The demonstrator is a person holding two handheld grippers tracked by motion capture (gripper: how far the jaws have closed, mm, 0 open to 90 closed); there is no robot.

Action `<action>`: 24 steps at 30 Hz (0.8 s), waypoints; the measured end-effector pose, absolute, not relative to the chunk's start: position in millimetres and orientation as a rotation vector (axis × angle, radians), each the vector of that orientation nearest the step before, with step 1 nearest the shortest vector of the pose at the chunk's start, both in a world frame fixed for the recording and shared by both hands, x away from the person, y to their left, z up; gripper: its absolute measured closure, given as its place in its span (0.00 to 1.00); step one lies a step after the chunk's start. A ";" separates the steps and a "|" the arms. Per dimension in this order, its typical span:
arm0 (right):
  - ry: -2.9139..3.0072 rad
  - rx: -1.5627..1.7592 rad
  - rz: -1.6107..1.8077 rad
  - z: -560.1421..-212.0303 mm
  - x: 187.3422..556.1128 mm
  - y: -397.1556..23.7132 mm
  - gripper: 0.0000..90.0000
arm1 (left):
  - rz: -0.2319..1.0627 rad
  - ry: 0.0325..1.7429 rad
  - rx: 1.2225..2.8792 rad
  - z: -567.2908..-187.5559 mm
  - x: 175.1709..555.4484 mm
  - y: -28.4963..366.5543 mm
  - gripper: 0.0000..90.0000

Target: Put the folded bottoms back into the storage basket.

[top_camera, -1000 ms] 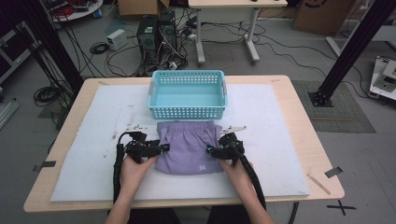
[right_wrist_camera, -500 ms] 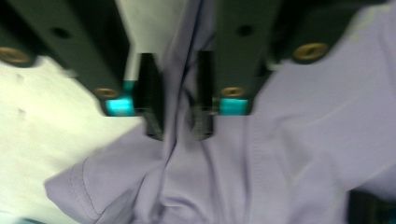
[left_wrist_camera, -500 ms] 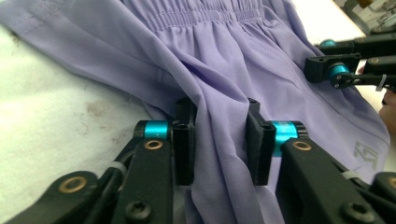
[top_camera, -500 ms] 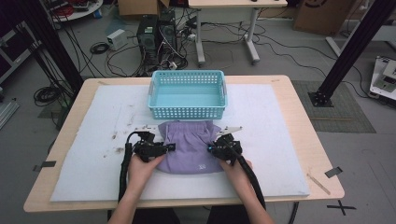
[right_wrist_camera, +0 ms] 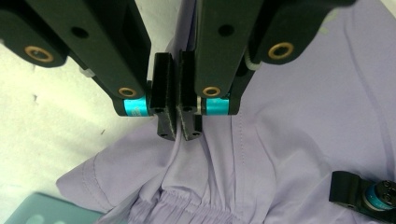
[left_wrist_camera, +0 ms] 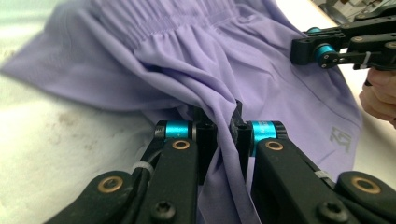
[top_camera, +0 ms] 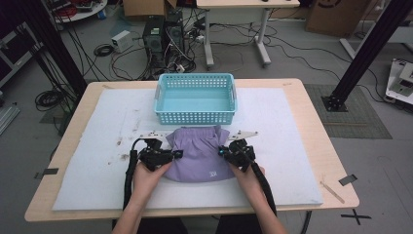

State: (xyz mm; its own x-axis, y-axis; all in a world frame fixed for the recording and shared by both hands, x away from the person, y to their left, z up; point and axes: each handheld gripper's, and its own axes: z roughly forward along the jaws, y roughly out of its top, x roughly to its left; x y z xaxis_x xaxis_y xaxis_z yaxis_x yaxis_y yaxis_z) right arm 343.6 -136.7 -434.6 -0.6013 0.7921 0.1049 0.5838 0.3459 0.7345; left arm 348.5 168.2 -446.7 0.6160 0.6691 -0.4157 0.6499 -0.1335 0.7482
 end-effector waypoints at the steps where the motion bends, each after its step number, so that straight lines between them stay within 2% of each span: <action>1: 2.342 1.231 1.107 -434.6 343.6 -136.7 0.98 | 0.024 1.063 1.827 -446.7 348.5 168.2 0.94; 7: 2.300 1.185 1.174 -417.5 334.7 -140.5 0.98 | 0.102 0.994 1.811 -420.8 339.7 170.7 0.94; 15: 2.277 1.139 1.237 -391.0 330.7 -142.0 0.98 | 0.133 0.945 1.789 -394.4 336.1 175.4 0.94; 24: 2.222 1.106 1.315 -354.1 346.0 -143.4 0.98 | 0.195 0.899 1.779 -350.6 350.2 176.2 0.94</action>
